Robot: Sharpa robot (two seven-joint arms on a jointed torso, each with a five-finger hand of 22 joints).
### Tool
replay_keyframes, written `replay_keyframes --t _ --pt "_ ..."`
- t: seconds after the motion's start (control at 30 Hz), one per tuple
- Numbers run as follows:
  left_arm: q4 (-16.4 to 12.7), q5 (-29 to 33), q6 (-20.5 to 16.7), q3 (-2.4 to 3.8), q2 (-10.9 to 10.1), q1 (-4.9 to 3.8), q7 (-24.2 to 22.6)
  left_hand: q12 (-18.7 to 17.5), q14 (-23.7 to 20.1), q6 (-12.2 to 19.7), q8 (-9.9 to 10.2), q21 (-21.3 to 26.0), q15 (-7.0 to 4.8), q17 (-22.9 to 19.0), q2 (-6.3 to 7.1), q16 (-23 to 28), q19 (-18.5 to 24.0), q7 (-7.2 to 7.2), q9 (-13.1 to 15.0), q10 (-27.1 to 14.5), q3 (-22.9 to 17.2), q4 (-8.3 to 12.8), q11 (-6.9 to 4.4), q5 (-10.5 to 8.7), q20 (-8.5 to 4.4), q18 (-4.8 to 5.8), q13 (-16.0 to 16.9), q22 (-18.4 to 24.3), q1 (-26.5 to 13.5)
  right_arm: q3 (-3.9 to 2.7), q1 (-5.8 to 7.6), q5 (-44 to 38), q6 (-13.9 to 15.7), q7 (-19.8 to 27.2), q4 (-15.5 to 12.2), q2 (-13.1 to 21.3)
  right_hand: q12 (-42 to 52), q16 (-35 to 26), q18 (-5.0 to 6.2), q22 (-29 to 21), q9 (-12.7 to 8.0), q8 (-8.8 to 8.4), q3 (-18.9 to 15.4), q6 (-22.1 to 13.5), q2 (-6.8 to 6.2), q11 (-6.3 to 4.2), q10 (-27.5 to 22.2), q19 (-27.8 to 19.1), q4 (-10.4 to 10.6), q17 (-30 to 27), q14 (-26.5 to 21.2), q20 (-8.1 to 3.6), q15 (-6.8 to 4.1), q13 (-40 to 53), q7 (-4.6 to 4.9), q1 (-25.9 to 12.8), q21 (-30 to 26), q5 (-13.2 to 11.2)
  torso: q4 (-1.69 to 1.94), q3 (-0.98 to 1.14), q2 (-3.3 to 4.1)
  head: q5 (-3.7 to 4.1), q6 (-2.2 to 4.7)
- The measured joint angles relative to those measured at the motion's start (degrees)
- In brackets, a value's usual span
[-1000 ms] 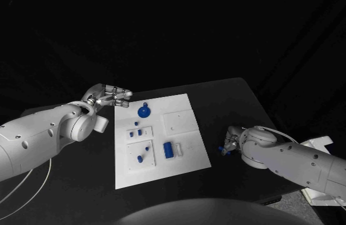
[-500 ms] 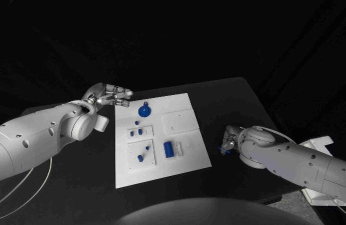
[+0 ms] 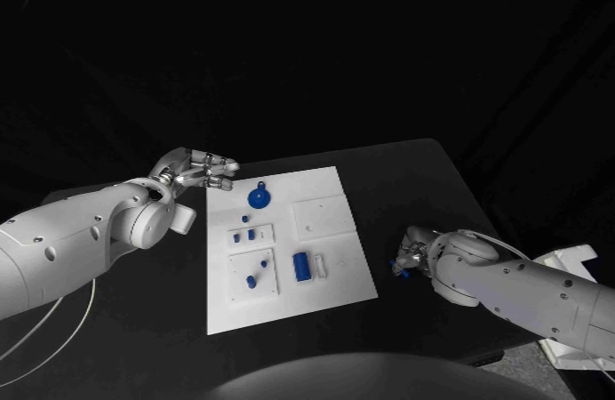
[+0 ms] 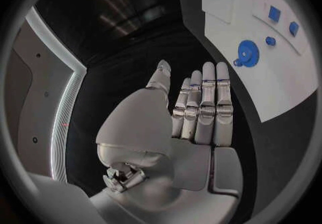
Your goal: Assemble the parts on the task board
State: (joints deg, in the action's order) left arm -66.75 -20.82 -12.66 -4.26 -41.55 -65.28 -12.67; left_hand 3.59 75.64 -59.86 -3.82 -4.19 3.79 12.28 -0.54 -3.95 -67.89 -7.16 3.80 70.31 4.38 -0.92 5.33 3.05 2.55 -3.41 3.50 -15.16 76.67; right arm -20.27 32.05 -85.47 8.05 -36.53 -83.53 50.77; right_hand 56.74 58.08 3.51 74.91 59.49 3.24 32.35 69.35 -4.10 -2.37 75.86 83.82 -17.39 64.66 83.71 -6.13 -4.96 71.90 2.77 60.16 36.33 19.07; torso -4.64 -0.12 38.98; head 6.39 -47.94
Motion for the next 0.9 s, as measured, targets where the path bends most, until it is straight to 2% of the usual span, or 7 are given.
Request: replay_keyframes --t 0.2,0.27,0.33,0.4,0.43,0.47,0.9 --pt "0.01 0.0 0.04 0.0 0.0 0.0 0.06 0.0 0.0 0.2 0.0 0.0 0.0 0.0 0.0 0.0 0.0 -0.2 0.0 0.0 0.0 0.0 0.0 0.0 0.0 0.0 0.0 0.0 0.0 0.1 0.43 2.03 0.02 0.07 -0.24 0.22 0.01 0.0 -0.02 0.0 -0.02 0.0 -0.67 0.28 0.96 0.0 0.0 0.0 0.67 -0.09 -0.01 0.0 0.0 0.0 0.06 -0.95 0.04 -0.65 -0.03 -0.01 0.01 -0.27 0.03" --pt "0.01 0.0 0.05 0.0 0.0 0.0 0.09 0.0 0.0 0.2 0.0 0.0 0.0 0.0 0.0 0.0 0.0 -0.2 0.0 0.0 0.0 0.0 0.0 0.0 0.0 0.0 0.0 0.0 0.0 0.18 0.7 2.69 -0.17 0.06 -0.44 0.26 0.01 0.0 -0.02 0.0 -2.99 0.0 -0.8 0.29 2.31 -0.01 0.01 0.0 0.8 -0.12 -0.08 0.0 0.08 0.0 0.05 -2.3 0.04 -0.71 -0.03 0.0 0.01 -0.3 0.03" --pt "0.01 0.0 0.07 -0.01 0.0 0.0 0.12 0.0 0.0 0.2 0.0 0.0 0.0 -0.01 -0.17 0.0 0.0 -0.2 0.0 0.0 0.0 0.0 0.0 0.0 0.0 0.0 0.0 0.0 0.17 0.26 1.15 3.5 -0.45 0.03 -0.82 0.27 0.01 0.0 -0.02 0.0 -11.01 0.14 -0.82 0.29 2.57 -0.01 0.01 0.02 0.82 -0.17 -0.09 -0.02 0.09 0.0 0.05 -2.57 0.04 -0.72 -0.03 0.0 0.01 -0.41 0.03" --pt "0.01 0.0 0.08 -0.01 0.0 0.0 0.15 0.0 0.0 0.2 0.0 0.0 0.0 -0.01 -0.22 0.0 0.0 -0.2 0.0 0.0 0.0 0.0 0.0 0.0 0.0 0.0 0.0 0.0 0.23 0.26 1.75 4.26 -0.69 0.02 -1.41 0.27 0.0 0.0 -0.01 0.0 -33.71 0.96 -1.04 0.44 2.84 -0.3 0.31 0.22 1.04 -0.25 -0.08 -0.22 0.08 0.0 -0.1 -2.82 0.04 -1.26 -0.03 0.0 0.01 -0.55 0.03" --pt "0.01 0.0 0.09 -0.01 0.0 0.0 0.17 0.0 0.0 0.2 0.0 0.0 0.0 -0.01 -0.22 0.0 0.0 -0.2 0.0 0.0 0.0 0.0 0.0 0.0 0.0 -0.01 0.0 0.0 0.22 0.26 2.1 4.62 -0.8 0.01 -1.75 0.28 0.01 0.0 -0.02 0.0 -42.7 0.68 -1.04 0.68 3.23 -0.42 0.43 0.22 1.05 -0.27 -0.09 -0.22 0.08 0.0 -0.34 -3.18 0.04 -1.42 -0.04 0.0 0.01 -0.62 0.03" --pt "0.01 0.0 0.1 -0.01 0.0 0.0 0.2 0.0 0.0 0.2 0.0 0.0 0.0 -0.01 -0.22 0.0 0.0 -0.2 0.0 0.0 0.0 0.0 0.0 0.0 0.0 0.0 0.0 0.0 0.23 0.27 2.49 5.08 -0.93 0.01 -2.11 0.27 -0.11 0.0 -0.01 0.0 -47.14 0.05 -0.18 0.75 3.8 -0.52 0.35 0.22 1.9 -0.3 -0.09 -0.22 0.08 0.0 -0.37 -2.74 0.04 -1.72 -0.03 0.0 0.01 -0.66 0.03" --pt "0.0 0.0 0.25 -0.02 -0.04 0.0 0.46 0.0 0.0 0.2 0.0 0.0 0.0 -0.02 -0.22 0.0 0.0 -0.2 0.0 -0.08 0.0 0.0 0.08 0.0 0.0 0.0 0.0 0.0 0.22 0.45 5.98 9.7 -1.92 -0.2 -5.29 -0.33 -0.21 0.0 -0.01 0.0 -49.08 -0.09 0.07 0.99 3.51 -0.3 0.74 0.22 3.09 -0.41 -0.09 -0.22 0.09 0.08 -0.15 -2.35 0.04 -2.44 0.03 -0.03 0.02 -2.18 0.04"
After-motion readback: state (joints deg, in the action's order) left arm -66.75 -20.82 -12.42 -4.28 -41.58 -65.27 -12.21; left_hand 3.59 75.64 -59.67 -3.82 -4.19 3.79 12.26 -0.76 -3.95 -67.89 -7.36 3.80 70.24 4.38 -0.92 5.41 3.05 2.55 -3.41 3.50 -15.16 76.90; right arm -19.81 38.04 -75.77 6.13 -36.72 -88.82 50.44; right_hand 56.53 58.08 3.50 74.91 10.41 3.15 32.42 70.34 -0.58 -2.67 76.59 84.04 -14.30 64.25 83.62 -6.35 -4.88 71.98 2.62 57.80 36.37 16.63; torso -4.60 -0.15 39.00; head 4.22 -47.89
